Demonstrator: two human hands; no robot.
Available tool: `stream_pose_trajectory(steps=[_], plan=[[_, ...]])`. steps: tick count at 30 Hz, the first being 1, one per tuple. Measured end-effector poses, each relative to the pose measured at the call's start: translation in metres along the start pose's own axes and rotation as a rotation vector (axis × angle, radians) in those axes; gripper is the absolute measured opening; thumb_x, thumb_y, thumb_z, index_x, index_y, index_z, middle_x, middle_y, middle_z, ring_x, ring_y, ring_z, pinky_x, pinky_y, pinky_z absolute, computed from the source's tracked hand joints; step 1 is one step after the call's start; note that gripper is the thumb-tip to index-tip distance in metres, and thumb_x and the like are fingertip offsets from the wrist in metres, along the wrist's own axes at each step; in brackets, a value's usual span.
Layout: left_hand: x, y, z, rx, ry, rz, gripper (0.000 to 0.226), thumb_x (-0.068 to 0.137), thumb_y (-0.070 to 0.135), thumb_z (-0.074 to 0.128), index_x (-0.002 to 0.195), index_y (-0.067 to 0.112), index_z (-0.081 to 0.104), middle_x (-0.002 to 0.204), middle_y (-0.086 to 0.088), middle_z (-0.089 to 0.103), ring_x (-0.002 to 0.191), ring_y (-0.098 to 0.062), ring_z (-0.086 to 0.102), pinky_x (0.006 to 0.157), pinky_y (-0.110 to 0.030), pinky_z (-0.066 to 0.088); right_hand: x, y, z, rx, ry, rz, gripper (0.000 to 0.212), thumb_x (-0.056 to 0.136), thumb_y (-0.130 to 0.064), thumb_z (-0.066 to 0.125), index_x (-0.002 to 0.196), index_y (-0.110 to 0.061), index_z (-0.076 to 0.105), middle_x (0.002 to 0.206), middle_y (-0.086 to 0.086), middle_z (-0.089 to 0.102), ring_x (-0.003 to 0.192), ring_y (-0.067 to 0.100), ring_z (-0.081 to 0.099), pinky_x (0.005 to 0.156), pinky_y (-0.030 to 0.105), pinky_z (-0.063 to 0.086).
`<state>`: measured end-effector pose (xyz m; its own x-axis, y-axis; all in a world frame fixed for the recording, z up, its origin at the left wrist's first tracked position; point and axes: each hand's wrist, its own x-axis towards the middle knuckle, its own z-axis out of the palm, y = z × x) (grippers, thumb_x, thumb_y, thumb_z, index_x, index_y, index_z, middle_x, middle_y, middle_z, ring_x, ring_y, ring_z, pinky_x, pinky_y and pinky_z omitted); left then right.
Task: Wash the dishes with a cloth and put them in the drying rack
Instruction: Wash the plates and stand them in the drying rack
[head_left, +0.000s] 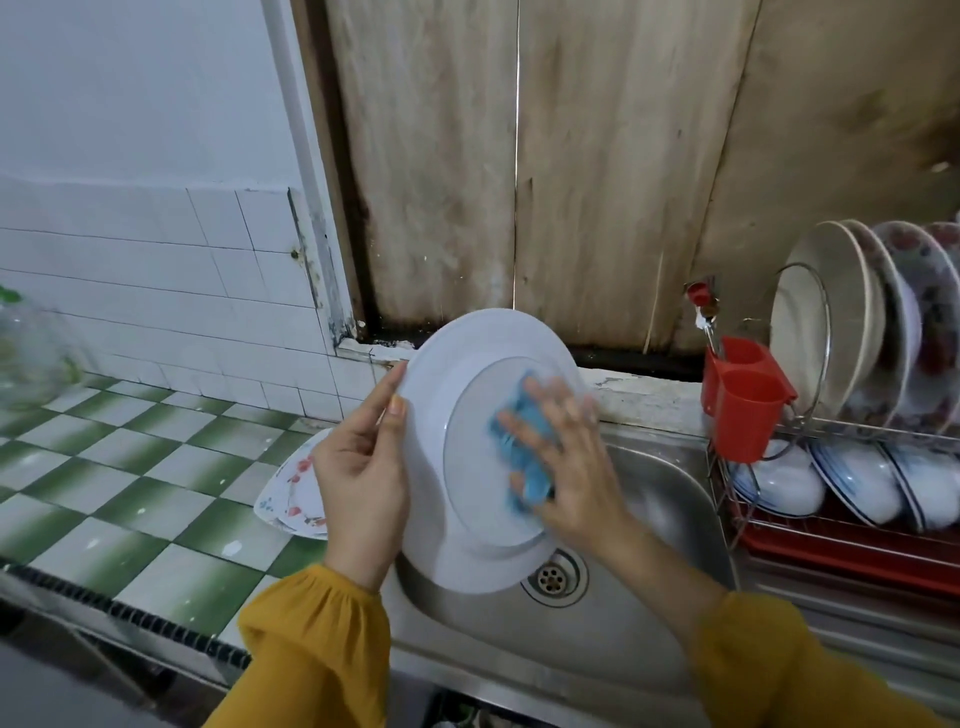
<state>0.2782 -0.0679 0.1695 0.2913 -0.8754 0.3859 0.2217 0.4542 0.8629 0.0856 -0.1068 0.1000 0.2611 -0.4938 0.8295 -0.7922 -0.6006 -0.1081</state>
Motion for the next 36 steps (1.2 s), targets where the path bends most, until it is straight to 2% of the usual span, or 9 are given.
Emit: stream_pose_trajectory(steps=[2, 4, 7, 10, 15, 19, 25, 32, 36], plan=[[-0.001, -0.001, 0.002, 0.032, -0.049, 0.022, 0.028, 0.097, 0.009, 0.055, 0.109, 0.03, 0.069, 0.112, 0.009, 0.072, 0.111, -0.015, 0.065, 0.1, -0.034, 0.051, 0.019, 0.01, -0.005, 0.157, 0.136, 0.386, 0.05, 0.1, -0.053, 0.031, 0.148, -0.038, 0.032, 0.16, -0.004, 0.021, 0.15, 0.023, 0.006, 0.114, 0.064, 0.016], [-0.004, -0.002, 0.011, 0.076, -0.091, 0.052, 0.03, 0.096, 0.008, 0.054, 0.11, 0.03, 0.069, 0.111, 0.011, 0.071, 0.112, -0.012, 0.065, 0.097, -0.027, 0.05, 0.044, 0.001, -0.009, 0.196, 0.212, 0.551, 0.05, 0.098, -0.045, 0.034, 0.146, -0.032, 0.036, 0.159, -0.004, 0.026, 0.15, 0.022, 0.005, 0.116, 0.062, 0.012], [-0.005, -0.003, 0.02, 0.101, -0.129, 0.075, 0.034, 0.096, 0.0, 0.052, 0.109, 0.028, 0.066, 0.1, 0.03, 0.069, 0.105, 0.004, 0.063, 0.088, -0.011, 0.048, 0.056, -0.034, -0.007, 0.096, 0.134, 0.279, 0.053, 0.096, -0.039, 0.038, 0.147, -0.026, 0.038, 0.159, -0.002, 0.025, 0.151, 0.026, 0.004, 0.118, 0.059, 0.009], [-0.004, -0.006, 0.015, 0.115, -0.114, 0.072, 0.035, 0.096, -0.001, 0.051, 0.109, 0.028, 0.066, 0.103, 0.027, 0.068, 0.105, 0.008, 0.062, 0.086, -0.007, 0.045, 0.043, -0.04, -0.003, 0.048, 0.022, 0.045, 0.051, 0.097, -0.041, 0.038, 0.146, -0.03, 0.036, 0.159, -0.001, 0.027, 0.151, 0.027, 0.007, 0.117, 0.059, 0.012], [-0.012, -0.017, 0.018, 0.115, -0.06, 0.021, 0.033, 0.097, 0.004, 0.052, 0.111, 0.032, 0.065, 0.117, 0.009, 0.067, 0.112, 0.001, 0.061, 0.094, -0.012, 0.047, 0.065, -0.029, -0.004, 0.207, 0.182, 0.548, 0.05, 0.085, -0.036, 0.039, 0.132, -0.031, 0.055, 0.155, -0.008, 0.034, 0.15, 0.018, 0.003, 0.117, 0.061, 0.009], [-0.001, -0.018, 0.024, 0.018, 0.049, -0.001, 0.032, 0.097, 0.003, 0.052, 0.11, 0.027, 0.067, 0.117, -0.007, 0.069, 0.113, -0.017, 0.064, 0.098, -0.031, 0.051, 0.038, -0.069, 0.003, 0.088, 0.054, 0.11, 0.048, 0.088, -0.033, 0.046, 0.133, -0.024, 0.055, 0.156, -0.004, 0.034, 0.15, 0.028, 0.007, 0.117, 0.06, 0.009], [-0.003, -0.019, 0.011, -0.006, 0.097, 0.022, 0.03, 0.098, 0.007, 0.053, 0.107, 0.03, 0.069, 0.118, 0.002, 0.069, 0.117, -0.018, 0.062, 0.103, -0.041, 0.048, -0.036, -0.041, 0.031, -0.059, 0.124, -0.211, 0.035, 0.1, -0.043, 0.043, 0.128, -0.024, 0.053, 0.158, -0.004, 0.03, 0.147, 0.036, 0.021, 0.113, 0.063, 0.021], [0.005, -0.01, -0.009, -0.08, 0.095, -0.007, 0.027, 0.097, 0.008, 0.054, 0.112, 0.026, 0.069, 0.114, 0.01, 0.069, 0.112, -0.017, 0.064, 0.103, -0.038, 0.048, -0.043, 0.01, 0.022, 0.282, 0.332, 0.569, 0.037, 0.1, -0.034, 0.036, 0.135, -0.026, 0.044, 0.161, -0.009, 0.019, 0.151, 0.028, 0.005, 0.122, 0.04, 0.009], [0.001, -0.006, -0.009, -0.008, -0.03, 0.042, 0.026, 0.09, 0.02, 0.061, 0.113, 0.028, 0.072, 0.121, -0.003, 0.069, 0.121, -0.028, 0.059, 0.106, -0.048, 0.045, 0.003, 0.025, -0.001, 0.369, 0.365, 0.749, 0.043, 0.094, -0.042, 0.033, 0.135, -0.032, 0.041, 0.156, -0.014, 0.019, 0.15, 0.017, 0.003, 0.121, 0.053, 0.006]])
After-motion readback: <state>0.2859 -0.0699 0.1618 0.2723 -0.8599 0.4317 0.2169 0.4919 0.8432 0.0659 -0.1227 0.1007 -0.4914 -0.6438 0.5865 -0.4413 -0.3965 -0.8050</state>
